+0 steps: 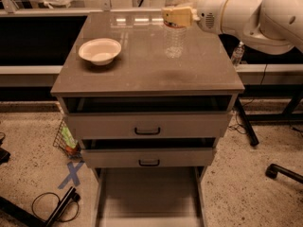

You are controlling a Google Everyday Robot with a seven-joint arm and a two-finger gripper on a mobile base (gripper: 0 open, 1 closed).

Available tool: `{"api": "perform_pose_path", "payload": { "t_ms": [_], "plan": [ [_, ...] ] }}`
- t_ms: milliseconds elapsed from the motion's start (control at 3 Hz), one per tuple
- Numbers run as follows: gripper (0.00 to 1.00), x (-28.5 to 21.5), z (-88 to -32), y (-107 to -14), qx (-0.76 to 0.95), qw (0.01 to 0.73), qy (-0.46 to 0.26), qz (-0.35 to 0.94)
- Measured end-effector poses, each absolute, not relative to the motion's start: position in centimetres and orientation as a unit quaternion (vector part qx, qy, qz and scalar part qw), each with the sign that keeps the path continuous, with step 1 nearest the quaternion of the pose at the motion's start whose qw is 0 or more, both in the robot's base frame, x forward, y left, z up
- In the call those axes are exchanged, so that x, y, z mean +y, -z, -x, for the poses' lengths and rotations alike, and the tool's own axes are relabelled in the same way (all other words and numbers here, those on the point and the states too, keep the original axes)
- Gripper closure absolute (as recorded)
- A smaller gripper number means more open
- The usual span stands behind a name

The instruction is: Pick water bottle from bottom drawer and place on counter

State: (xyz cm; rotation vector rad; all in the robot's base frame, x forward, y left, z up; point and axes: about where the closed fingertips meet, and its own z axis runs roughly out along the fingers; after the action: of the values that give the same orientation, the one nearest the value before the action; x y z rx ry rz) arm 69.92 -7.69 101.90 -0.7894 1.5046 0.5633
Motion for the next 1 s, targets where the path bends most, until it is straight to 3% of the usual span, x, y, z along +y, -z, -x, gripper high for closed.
{"api": "perform_pose_path", "payload": {
  "t_ms": [1000],
  "plan": [
    [1.0, -14.4, -74.1, -94.0, 0.687, 0.616, -0.26, 0.284]
  ]
}}
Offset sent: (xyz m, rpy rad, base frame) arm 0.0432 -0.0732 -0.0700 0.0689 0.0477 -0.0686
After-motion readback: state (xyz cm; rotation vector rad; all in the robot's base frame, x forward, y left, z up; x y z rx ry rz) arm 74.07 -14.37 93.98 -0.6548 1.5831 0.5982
